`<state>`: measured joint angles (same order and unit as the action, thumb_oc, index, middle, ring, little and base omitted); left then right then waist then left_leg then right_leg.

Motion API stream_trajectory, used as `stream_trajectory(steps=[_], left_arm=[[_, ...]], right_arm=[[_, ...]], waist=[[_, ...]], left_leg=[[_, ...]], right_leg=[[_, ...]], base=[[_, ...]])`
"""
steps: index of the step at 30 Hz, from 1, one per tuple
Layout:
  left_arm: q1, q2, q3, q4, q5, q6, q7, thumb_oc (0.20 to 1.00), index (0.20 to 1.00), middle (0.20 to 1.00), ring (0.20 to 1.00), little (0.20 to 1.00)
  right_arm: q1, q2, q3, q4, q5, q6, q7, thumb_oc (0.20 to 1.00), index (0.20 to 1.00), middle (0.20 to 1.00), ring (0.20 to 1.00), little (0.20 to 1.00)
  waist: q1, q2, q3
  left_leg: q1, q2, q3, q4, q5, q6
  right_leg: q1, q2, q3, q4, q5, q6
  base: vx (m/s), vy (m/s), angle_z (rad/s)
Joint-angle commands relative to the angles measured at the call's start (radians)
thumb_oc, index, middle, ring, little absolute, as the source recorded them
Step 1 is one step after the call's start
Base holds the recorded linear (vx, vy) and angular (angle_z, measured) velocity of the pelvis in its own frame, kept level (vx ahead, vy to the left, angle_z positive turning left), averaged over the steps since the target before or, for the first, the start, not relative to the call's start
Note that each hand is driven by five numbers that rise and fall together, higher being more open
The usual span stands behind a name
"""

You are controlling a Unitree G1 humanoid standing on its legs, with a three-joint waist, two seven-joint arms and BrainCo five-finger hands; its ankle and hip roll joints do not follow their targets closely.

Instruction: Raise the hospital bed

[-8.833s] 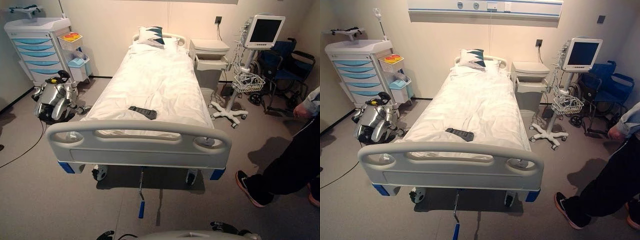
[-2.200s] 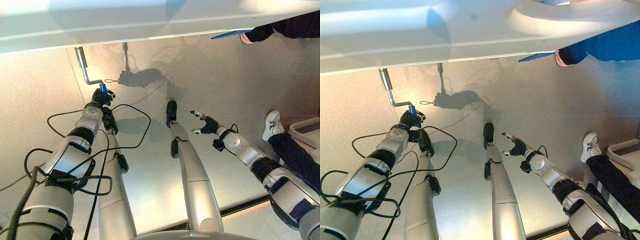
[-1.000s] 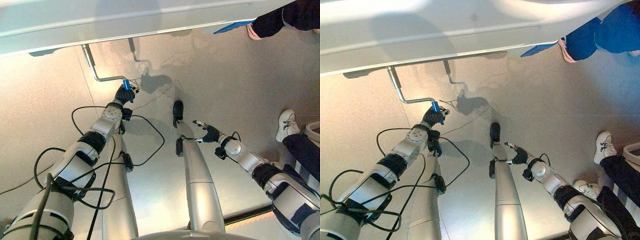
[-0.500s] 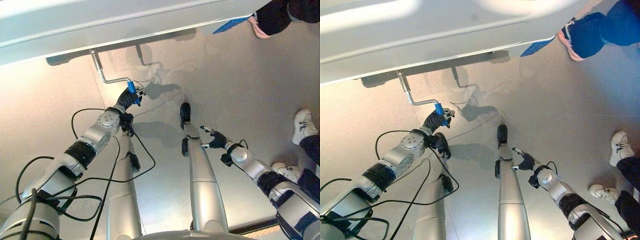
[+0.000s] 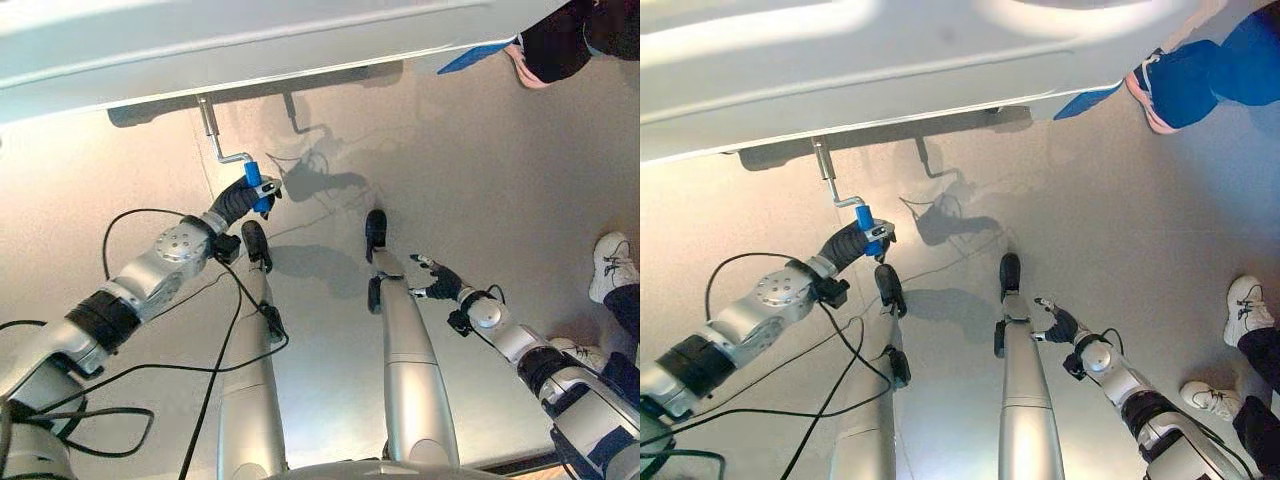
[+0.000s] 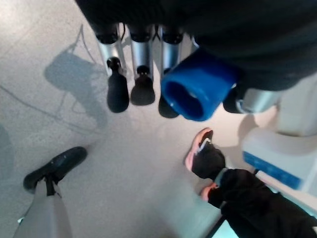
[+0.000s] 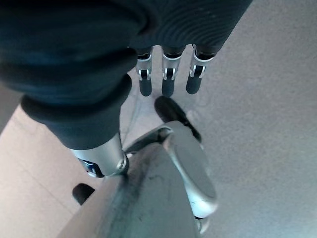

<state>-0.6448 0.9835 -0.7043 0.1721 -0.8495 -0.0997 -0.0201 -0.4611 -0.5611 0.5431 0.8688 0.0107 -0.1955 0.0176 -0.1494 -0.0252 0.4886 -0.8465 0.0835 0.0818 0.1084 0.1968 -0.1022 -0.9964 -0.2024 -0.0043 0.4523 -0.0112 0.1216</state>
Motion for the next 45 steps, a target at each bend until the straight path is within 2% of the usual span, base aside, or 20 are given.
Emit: stream_trajectory(steps=[1,2,3,4,5,6,10,11,12,13,14,16,17,19,22,23,26,30,36,45], left_arm=[[0.014,0.004,0.067,-0.46,0.03,-0.163,-0.192,0.2,0.2,0.2,0.2,0.2],[0.019,0.004,0.069,-0.461,0.03,-0.162,-0.192,0.2,0.2,0.2,0.2,0.2],[0.054,0.027,0.101,-0.467,0.028,-0.167,-0.196,0.2,0.2,0.2,0.2,0.2],[0.089,0.045,0.128,-0.472,0.021,-0.169,-0.204,0.2,0.2,0.2,0.2,0.2],[0.128,0.063,0.158,-0.475,0.02,-0.172,-0.21,0.2,0.2,0.2,0.2,0.2],[0.155,0.076,0.182,-0.477,0.016,-0.176,-0.216,0.2,0.2,0.2,0.2,0.2],[0.269,0.122,0.282,-0.461,0.005,-0.185,-0.234,0.2,0.2,0.2,0.2,0.2],[0.269,0.122,0.282,-0.461,0.005,-0.185,-0.234,0.2,0.2,0.2,0.2,0.2],[0.345,0.124,0.342,-0.433,0.002,-0.186,-0.234,0.2,0.2,0.2,0.2,0.2],[0.378,0.112,0.375,-0.412,0.007,-0.19,-0.225,0.2,0.2,0.2,0.2,0.2],[0.382,0.112,0.381,-0.414,0.007,-0.19,-0.225,0.2,0.2,0.2,0.2,0.2],[0.425,0.097,0.419,-0.374,0.013,-0.192,-0.211,0.2,0.2,0.2,0.2,0.2],[0.448,0.085,0.437,-0.343,0.028,-0.193,-0.2,0.2,0.2,0.2,0.2,0.2],[0.491,0.047,0.497,-0.277,0.053,-0.198,-0.16,0.2,0.2,0.2,0.2,0.2],[0.504,0.038,0.513,-0.262,0.064,-0.2,-0.15,0.2,0.2,0.2,0.2,0.2],[0.51,0.008,0.547,-0.201,0.102,-0.197,-0.111,0.2,0.2,0.2,0.2,0.2],[0.511,0.001,0.554,-0.189,0.111,-0.199,-0.104,0.2,0.2,0.2,0.2,0.2],[0.486,-0.026,0.577,-0.153,0.135,-0.199,-0.068,0.2,0.2,0.2,0.2,0.2],[0.495,-0.034,0.605,-0.139,0.165,-0.19,-0.038,0.2,0.2,0.2,0.2,0.2],[0.48,-0.093,0.667,-0.012,0.183,-0.186,0.033,0.2,0.2,0.2,0.2,0.2]], right_arm=[[0.139,-0.035,0.015,0.022,-0.044,-0.001,0.043,1.0,1.0,1.0,1.0,1.0],[0.139,-0.035,0.018,0.023,-0.044,-0.001,0.043,1.0,1.0,1.0,1.0,1.0],[0.146,-0.029,0.012,0.035,-0.045,-0.005,0.048,1.0,1.0,1.0,1.0,1.0],[0.149,-0.026,0.012,0.046,-0.046,-0.006,0.052,1.0,1.0,1.0,1.0,1.0],[0.156,-0.027,0.011,0.05,-0.049,-0.007,0.058,1.0,1.0,1.0,1.0,1.0],[0.164,-0.027,0.006,0.05,-0.048,-0.008,0.064,1.0,1.0,1.0,1.0,1.0],[0.191,-0.026,0.006,0.039,-0.048,-0.013,0.087,1.0,1.0,1.0,1.0,1.0],[0.191,-0.026,0.006,0.039,-0.048,-0.013,0.087,1.0,1.0,1.0,1.0,1.0],[0.201,-0.019,0.005,0.045,-0.053,-0.017,0.102,1.0,1.0,1.0,1.0,1.0],[0.205,-0.02,0.002,0.045,-0.054,-0.016,0.104,1.0,1.0,1.0,1.0,1.0],[0.203,-0.02,0.004,0.044,-0.054,-0.017,0.103,1.0,1.0,1.0,1.0,1.0],[0.208,-0.023,0.002,0.031,-0.052,-0.017,0.108,1.0,1.0,1.0,1.0,1.0],[0.21,-0.023,-0.001,0.034,-0.05,-0.018,0.108,1.0,1.0,1.0,1.0,1.0],[0.215,-0.024,-0.014,0.017,-0.047,-0.022,0.112,1.0,1.0,1.0,1.0,1.0],[0.217,-0.025,-0.014,0.013,-0.047,-0.024,0.112,1.0,1.0,1.0,1.0,1.0],[0.217,-0.028,-0.018,-0.003,-0.043,-0.023,0.116,1.0,1.0,1.0,1.0,1.0],[0.216,-0.025,-0.019,-0.002,-0.042,-0.023,0.114,1.0,1.0,1.0,1.0,1.0],[0.209,-0.021,-0.014,-0.023,-0.05,-0.016,0.116,1.0,1.0,1.0,1.0,1.0],[0.204,-0.019,-0.016,-0.011,-0.058,-0.008,0.116,1.0,1.0,1.0,1.0,1.0],[0.202,-0.021,-0.029,-0.012,-0.064,0.002,0.113,1.0,1.0,1.0,1.0,1.0]], waist=[[-0.012,0.032,-0.009],[-0.009,0.036,-0.014],[-0.006,0.031,-0.011],[-0.002,0.029,-0.012],[0.008,0.031,-0.019],[0.009,0.024,-0.015],[0.025,0.008,-0.022],[0.025,0.008,-0.022],[0.045,0.002,-0.03],[0.05,-0.001,-0.031],[0.043,-0.006,-0.025],[0.05,-0.013,-0.025],[0.059,-0.01,-0.03],[0.069,-0.022,-0.028],[0.07,-0.026,-0.029],[0.075,-0.039,-0.028],[0.076,-0.042,-0.028],[0.076,-0.065,-0.027],[0.075,-0.069,-0.031],[0.066,-0.078,-0.031]], left_leg=[[-0.013,-0.008,-0.025,0.133,-0.112,0.01],[0.001,-0.004,-0.034,0.134,-0.143,0.003],[-0.009,-0.013,-0.025,0.132,-0.112,0.011],[-0.007,-0.017,-0.026,0.132,-0.113,0.013],[0.012,-0.016,-0.035,0.131,-0.145,0.006],[0.002,-0.023,-0.026,0.13,-0.115,0.014],[0.01,-0.036,-0.029,0.147,-0.127,0.02],[0.01,-0.036,-0.029,0.147,-0.127,0.02],[0.022,-0.038,-0.041,0.176,-0.175,0.022],[0.021,-0.04,-0.04,0.186,-0.185,0.025],[0.008,-0.046,-0.032,0.185,-0.154,0.033],[0.005,-0.049,-0.033,0.202,-0.162,0.039],[0.016,-0.046,-0.043,0.212,-0.201,0.033],[0.006,-0.05,-0.043,0.23,-0.212,0.039],[0.002,-0.05,-0.043,0.233,-0.214,0.04],[-0.012,-0.052,-0.045,0.243,-0.218,0.043],[-0.018,-0.053,-0.045,0.248,-0.219,0.044],[-0.036,-0.052,-0.049,0.256,-0.225,0.048],[-0.046,-0.048,-0.05,0.257,-0.226,0.05],[-0.048,-0.04,-0.047,0.237,-0.219,0.049]], right_leg=[[0.092,0.078,-0.069,-0.236,0.161,0.005],[0.104,0.083,-0.067,-0.229,0.132,0.013],[0.103,0.074,-0.073,-0.245,0.165,0.008],[0.115,0.07,-0.076,-0.257,0.17,0.01],[0.137,0.071,-0.074,-0.261,0.146,0.019],[0.135,0.062,-0.08,-0.274,0.175,0.013],[0.168,0.049,-0.089,-0.291,0.182,0.02],[0.168,0.049,-0.089,-0.291,0.182,0.02],[0.2,0.049,-0.086,-0.297,0.161,0.029],[0.208,0.046,-0.087,-0.301,0.16,0.032],[0.198,0.039,-0.091,-0.304,0.185,0.025],[0.207,0.035,-0.09,-0.309,0.187,0.027],[0.222,0.041,-0.088,-0.308,0.164,0.036],[0.231,0.034,-0.095,-0.318,0.171,0.042],[0.231,0.033,-0.096,-0.322,0.173,0.043],[0.232,0.033,-0.1,-0.331,0.177,0.044],[0.232,0.033,-0.102,-0.334,0.178,0.044],[0.229,0.037,-0.109,-0.345,0.184,0.046],[0.215,0.04,-0.11,-0.339,0.18,0.042],[0.193,0.047,-0.105,-0.333,0.172,0.036]], base=[[-0.01,0.068,0.18],[-0.08,0.077,0.19],[0.0,0.066,0.14],[0.0,0.097,0.11],[0.01,0.099,0.06],[0.02,0.099,0.06],[-0.01,0.099,0.07],[0.08,0.133,0.07],[0.08,0.129,0.05],[0.0,0.13,0.04],[-0.07,0.058,0.03],[0.0,0.076,0.03],[0.08,0.116,0.02],[0.03,0.094,-0.01],[0.0,0.051,0.03],[0.0,0.039,0.02],[0.0,0.031,0.0],[0.0,0.012,0.02],[0.0,0.0,0.0],[0.0,0.0,0.0]])
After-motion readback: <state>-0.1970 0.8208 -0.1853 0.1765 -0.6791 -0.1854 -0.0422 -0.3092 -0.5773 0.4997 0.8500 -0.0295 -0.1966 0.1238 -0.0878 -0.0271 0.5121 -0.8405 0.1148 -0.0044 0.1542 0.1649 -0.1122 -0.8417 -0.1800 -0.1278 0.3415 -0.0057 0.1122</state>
